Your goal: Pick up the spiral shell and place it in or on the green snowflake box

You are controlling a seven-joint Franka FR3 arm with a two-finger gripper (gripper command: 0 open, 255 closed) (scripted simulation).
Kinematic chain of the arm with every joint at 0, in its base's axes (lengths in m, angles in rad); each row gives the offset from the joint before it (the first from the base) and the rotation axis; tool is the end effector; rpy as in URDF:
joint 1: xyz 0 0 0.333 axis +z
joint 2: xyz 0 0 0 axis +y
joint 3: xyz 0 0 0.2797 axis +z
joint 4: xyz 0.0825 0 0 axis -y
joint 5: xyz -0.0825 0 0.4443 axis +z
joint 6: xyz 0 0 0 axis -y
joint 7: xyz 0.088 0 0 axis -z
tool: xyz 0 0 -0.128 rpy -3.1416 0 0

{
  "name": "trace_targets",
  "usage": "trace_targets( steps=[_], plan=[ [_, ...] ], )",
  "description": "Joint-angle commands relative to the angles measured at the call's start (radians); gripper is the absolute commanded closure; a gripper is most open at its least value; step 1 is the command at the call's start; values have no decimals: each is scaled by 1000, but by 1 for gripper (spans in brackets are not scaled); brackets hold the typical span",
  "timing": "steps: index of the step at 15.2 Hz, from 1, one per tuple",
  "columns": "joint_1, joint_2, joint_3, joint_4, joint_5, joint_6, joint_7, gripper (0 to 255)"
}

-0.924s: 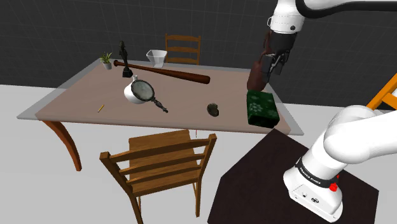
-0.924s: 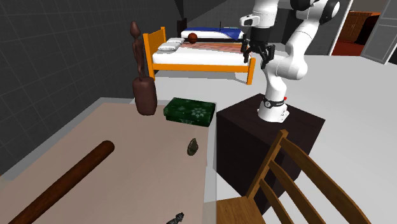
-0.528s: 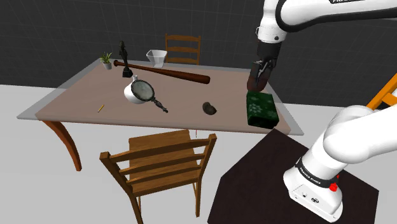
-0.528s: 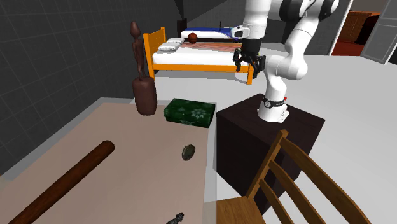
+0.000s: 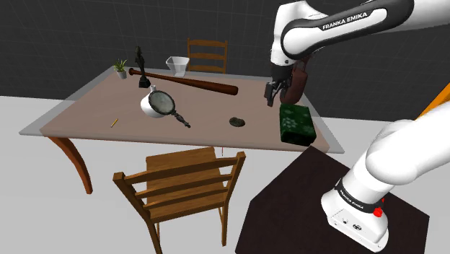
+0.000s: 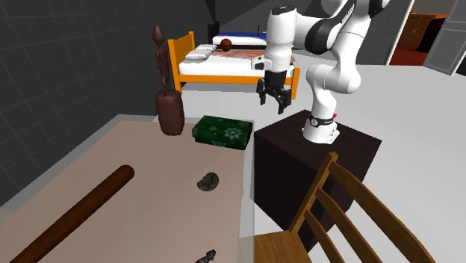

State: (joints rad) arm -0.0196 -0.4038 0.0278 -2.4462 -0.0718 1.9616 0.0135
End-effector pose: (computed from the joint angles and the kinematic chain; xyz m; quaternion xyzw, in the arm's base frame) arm 0.4768 -0.0029 0.3598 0.9984 0.0110 -0.0401 0.0385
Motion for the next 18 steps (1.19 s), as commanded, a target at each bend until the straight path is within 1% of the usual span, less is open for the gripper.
trace_targets(
  steps=[1, 6, 10, 14, 18],
  plan=[
    [-7, 74, -6, 18, -9, 57, -5, 0],
    [-19, 271, -15, 90, -28, 179, -8, 0],
    [-27, 431, -22, 172, -40, 255, -11, 0],
    [-33, 590, -29, 273, -50, 311, -14, 0],
    [-38, 749, -36, 395, -56, 346, -20, 0]
  ],
)
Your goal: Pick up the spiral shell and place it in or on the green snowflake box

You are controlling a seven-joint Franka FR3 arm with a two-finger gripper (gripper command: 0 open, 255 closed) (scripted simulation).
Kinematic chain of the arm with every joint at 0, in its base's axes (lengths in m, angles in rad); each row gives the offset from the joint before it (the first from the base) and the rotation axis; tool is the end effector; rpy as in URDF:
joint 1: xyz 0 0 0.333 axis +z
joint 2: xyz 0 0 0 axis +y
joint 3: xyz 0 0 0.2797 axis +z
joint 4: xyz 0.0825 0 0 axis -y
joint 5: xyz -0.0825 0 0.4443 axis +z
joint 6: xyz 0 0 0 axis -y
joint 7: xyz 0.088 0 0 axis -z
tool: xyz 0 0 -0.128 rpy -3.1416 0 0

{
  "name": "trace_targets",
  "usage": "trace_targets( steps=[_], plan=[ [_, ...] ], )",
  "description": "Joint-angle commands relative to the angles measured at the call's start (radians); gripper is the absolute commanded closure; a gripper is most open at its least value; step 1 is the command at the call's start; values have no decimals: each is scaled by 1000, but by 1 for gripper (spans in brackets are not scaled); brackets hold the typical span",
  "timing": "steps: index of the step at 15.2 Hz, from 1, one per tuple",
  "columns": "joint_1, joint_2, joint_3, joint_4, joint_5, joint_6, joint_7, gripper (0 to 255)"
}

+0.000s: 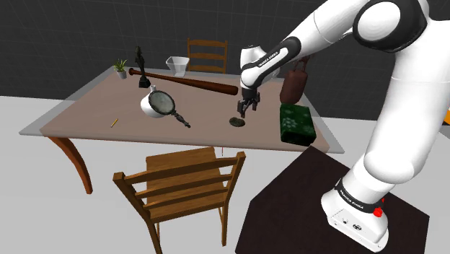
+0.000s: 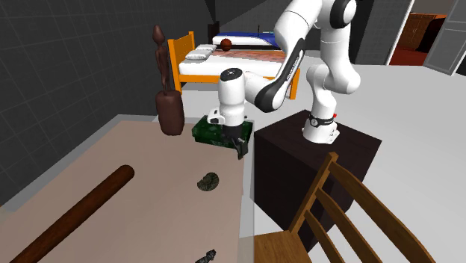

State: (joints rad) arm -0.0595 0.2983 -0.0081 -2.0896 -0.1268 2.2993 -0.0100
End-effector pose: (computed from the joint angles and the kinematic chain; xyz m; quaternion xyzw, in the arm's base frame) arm 0.6001 -0.0455 0.1735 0.9978 0.0156 -0.0460 0.0448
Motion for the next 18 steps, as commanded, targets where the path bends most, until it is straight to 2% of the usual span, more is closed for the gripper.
trace_targets(
  steps=[1, 9, 17, 18],
  plan=[
    [0, 83, -1, 69, -2, 13, 2, 0],
    [-3, 150, -7, 51, -10, 98, 7, 0],
    [-3, 150, -7, 52, -10, 98, 7, 0],
    [-3, 150, -7, 52, -10, 98, 7, 255]
  ],
)
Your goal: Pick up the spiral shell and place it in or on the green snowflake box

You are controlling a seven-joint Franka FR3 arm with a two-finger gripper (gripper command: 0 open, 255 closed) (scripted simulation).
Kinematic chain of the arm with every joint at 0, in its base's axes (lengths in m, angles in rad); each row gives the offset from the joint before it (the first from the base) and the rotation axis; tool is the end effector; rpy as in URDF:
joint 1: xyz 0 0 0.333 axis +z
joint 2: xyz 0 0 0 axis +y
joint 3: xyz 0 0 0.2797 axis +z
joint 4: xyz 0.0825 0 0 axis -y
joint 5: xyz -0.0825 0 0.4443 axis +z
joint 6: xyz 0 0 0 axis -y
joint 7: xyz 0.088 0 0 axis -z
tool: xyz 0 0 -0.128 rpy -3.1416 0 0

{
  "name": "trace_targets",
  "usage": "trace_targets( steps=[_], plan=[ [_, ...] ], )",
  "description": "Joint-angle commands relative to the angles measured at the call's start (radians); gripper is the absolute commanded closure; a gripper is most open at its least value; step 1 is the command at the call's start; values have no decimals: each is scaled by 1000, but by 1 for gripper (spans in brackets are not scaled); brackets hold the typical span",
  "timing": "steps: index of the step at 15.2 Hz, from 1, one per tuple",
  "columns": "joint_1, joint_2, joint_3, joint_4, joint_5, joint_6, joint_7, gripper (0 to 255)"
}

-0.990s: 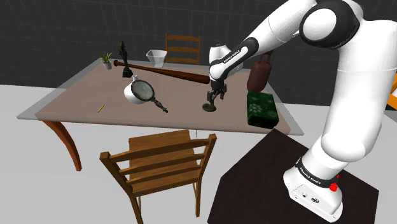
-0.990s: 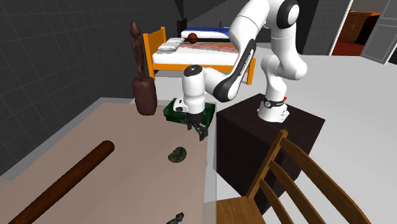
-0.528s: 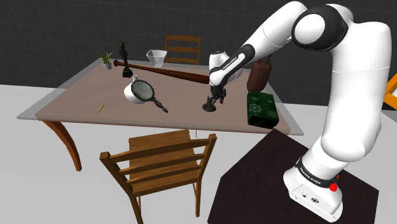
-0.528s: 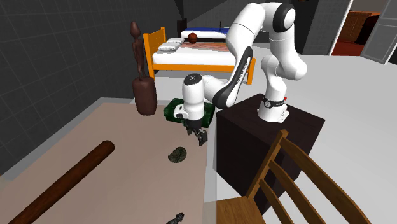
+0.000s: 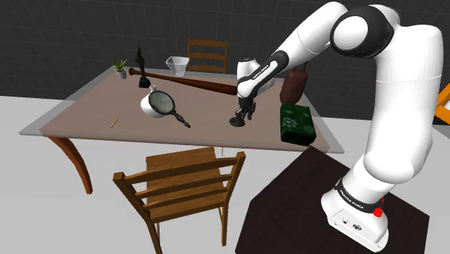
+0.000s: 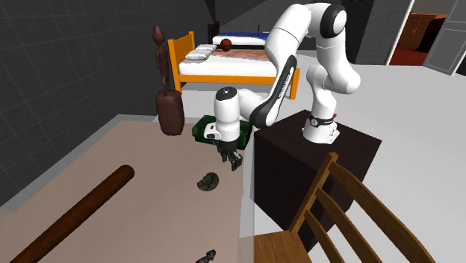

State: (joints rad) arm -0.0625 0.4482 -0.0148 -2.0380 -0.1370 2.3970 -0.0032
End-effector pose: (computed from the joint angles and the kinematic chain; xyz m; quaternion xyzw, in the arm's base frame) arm 0.6061 -0.0505 0.1122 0.9978 0.0160 -0.0465 0.0455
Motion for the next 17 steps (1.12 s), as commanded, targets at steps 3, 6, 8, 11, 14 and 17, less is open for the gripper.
trace_targets(
  steps=[3, 6, 8, 11, 14, 17],
  plan=[
    [0, 0, 0, 0, 0, 0, 0, 255],
    [0, 0, 0, 0, 0, 0, 0, 255],
    [0, 0, 0, 0, 0, 0, 0, 255],
    [-1, 33, 0, 42, 2, -1, -1, 0],
    [-6, 133, -1, 176, 8, -9, -4, 0],
    [-12, 235, -1, 323, 16, -29, -9, 0]
  ],
)
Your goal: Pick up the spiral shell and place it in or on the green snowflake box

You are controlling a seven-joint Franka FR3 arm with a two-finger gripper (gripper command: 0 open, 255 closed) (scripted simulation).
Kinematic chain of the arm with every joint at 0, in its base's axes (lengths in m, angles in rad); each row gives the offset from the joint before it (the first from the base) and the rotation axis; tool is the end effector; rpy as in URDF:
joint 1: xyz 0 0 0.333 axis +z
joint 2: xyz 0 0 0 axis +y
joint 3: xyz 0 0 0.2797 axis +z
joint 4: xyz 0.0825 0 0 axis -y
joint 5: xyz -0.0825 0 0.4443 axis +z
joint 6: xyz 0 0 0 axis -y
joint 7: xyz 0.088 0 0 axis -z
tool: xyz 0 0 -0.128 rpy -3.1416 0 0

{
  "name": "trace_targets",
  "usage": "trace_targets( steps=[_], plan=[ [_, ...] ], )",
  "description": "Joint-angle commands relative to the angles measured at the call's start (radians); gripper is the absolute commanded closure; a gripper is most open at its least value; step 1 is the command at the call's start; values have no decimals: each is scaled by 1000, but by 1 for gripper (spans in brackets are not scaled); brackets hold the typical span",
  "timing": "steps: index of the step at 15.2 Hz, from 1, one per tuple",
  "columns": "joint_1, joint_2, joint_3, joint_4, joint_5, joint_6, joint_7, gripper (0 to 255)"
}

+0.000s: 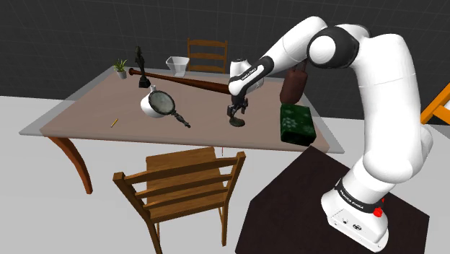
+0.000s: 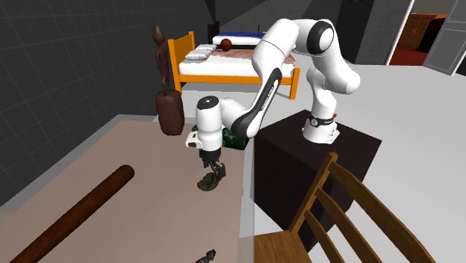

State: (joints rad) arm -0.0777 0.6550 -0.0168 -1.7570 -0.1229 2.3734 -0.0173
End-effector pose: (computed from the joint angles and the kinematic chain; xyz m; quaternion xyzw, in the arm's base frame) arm 0.6733 -0.0670 0.0973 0.9987 0.0081 -0.0220 0.0458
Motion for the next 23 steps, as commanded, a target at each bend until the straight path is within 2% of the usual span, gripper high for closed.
trace_targets(
  steps=[1, 3, 11, 19, 20, 23],
  plan=[
    [2, 64, 1, 95, 4, -14, 4, 0],
    [-2, 137, 1, 208, 9, -37, 0, 0],
    [-6, 215, -2, 233, 7, 17, 1, 0],
    [-6, 215, -2, 233, 7, 17, 1, 0],
    [-6, 215, -2, 233, 7, 17, 1, 255],
    [-6, 215, -2, 233, 7, 17, 1, 255]
  ],
)
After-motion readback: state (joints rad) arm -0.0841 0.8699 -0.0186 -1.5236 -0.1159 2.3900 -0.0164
